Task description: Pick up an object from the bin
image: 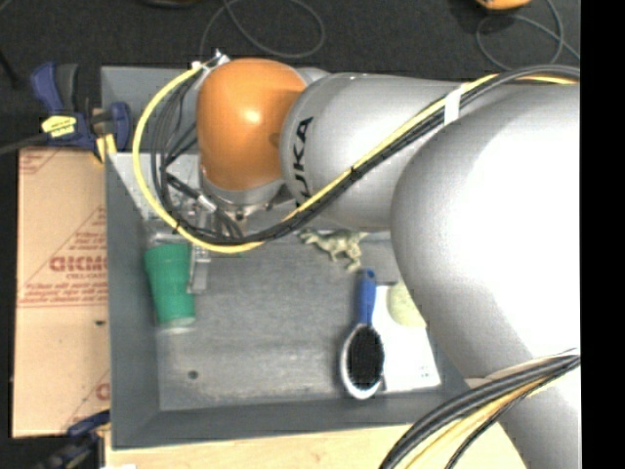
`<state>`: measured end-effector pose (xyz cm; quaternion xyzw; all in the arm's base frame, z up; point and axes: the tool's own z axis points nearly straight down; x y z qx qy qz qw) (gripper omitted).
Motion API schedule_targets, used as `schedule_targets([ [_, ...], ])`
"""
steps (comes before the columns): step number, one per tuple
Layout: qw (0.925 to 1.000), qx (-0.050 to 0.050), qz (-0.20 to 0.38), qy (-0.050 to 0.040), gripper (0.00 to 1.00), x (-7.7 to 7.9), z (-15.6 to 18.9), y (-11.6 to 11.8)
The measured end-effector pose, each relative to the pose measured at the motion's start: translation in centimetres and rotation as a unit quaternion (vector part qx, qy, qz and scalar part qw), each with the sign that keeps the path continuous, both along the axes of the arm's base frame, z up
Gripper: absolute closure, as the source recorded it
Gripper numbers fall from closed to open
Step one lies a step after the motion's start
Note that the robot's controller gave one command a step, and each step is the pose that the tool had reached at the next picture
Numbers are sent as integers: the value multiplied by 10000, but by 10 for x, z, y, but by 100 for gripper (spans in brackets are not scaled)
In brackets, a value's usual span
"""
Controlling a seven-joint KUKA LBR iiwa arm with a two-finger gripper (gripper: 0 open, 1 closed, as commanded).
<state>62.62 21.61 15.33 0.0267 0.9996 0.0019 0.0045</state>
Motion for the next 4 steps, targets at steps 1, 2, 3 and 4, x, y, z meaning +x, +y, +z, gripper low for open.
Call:
schedule_targets([
  [1,9984,-23,557,35,0,20,-7,12],
  [2,9940,-23,1096,18,0,26,3,10],
  [3,9513,-34,3083,3,0,18,-69,18],
  [4,9029,-48,4299,-7,100,32,-80,19],
])
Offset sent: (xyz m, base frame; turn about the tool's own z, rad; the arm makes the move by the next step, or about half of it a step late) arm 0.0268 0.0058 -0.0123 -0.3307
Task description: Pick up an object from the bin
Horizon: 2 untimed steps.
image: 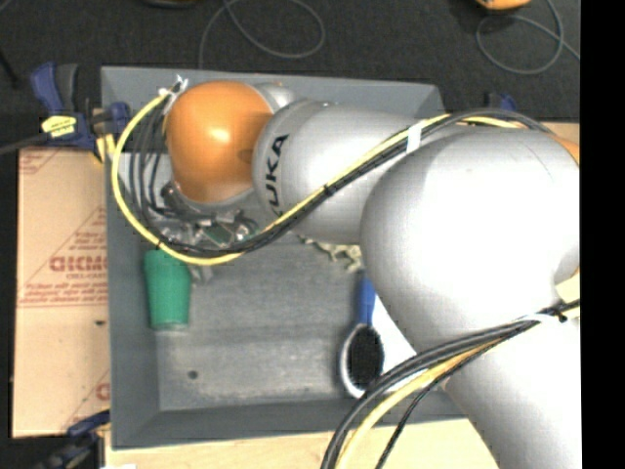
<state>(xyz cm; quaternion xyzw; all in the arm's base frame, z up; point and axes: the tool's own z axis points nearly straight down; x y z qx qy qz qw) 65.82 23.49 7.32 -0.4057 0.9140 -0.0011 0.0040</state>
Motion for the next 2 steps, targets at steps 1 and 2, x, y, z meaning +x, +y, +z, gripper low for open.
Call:
schedule_targets([
  [1,10000,2,-16,5,100,0,0,0],
  [2,10000,11,-36,6,100,2,76,0],
])
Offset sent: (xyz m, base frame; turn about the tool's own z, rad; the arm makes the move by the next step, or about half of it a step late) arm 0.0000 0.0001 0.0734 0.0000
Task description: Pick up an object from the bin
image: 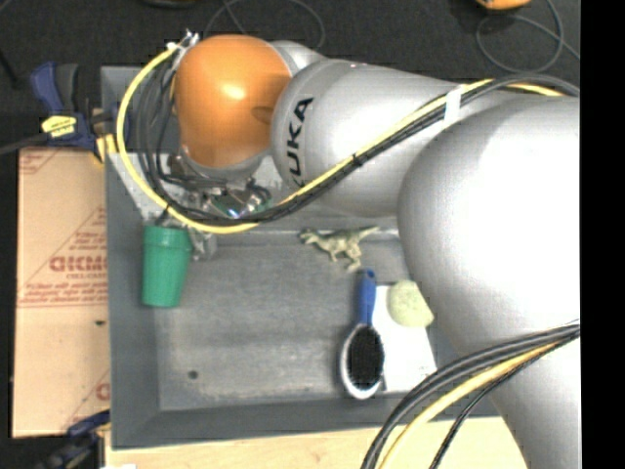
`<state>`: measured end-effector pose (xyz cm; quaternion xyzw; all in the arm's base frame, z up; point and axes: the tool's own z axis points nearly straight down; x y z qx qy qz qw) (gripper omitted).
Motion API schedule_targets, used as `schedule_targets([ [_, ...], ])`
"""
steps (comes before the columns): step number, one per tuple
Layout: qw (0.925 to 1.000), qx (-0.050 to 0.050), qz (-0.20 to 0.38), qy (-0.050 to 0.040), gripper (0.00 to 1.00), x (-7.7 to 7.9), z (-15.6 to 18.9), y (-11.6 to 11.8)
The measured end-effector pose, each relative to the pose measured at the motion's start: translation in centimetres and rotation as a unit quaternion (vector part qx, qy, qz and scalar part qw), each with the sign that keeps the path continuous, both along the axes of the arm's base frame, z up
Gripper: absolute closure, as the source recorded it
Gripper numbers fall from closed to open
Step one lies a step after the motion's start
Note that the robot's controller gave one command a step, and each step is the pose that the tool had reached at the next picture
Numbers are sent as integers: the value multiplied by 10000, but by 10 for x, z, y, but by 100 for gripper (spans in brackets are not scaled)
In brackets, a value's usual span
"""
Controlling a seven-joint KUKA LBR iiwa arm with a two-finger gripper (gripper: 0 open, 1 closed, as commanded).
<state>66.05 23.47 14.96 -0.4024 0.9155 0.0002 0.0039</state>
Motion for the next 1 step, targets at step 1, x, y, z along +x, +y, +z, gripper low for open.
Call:
schedule_targets([
  [1,10000,-21,-35,24,100,0,-71,-4],
])
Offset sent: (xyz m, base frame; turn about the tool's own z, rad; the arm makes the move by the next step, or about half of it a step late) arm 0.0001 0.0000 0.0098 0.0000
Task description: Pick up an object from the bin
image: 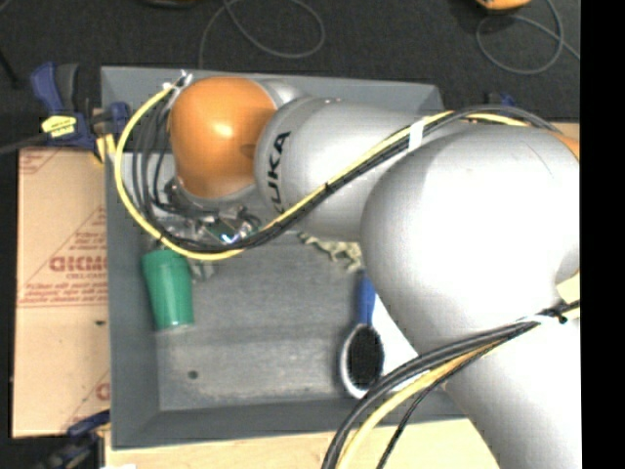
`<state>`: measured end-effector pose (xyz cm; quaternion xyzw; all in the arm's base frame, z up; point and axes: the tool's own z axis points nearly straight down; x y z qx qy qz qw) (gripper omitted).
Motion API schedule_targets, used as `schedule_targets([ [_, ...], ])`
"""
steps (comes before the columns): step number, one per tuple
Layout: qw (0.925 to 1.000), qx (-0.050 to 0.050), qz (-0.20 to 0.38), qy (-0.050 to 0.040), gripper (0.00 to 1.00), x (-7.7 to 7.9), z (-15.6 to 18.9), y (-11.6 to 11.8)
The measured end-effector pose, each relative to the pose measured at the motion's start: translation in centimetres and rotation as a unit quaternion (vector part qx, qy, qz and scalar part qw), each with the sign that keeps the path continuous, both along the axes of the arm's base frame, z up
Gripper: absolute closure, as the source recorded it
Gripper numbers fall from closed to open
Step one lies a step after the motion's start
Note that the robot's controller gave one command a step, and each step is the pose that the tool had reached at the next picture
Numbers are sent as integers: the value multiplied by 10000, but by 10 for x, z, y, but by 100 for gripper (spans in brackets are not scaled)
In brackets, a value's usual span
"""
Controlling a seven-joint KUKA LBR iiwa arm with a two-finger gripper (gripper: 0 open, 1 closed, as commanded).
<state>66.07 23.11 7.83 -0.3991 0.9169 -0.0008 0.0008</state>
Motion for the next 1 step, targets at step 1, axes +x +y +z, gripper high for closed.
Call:
schedule_targets([
  [1,10000,26,0,-59,100,4,89,3],
])
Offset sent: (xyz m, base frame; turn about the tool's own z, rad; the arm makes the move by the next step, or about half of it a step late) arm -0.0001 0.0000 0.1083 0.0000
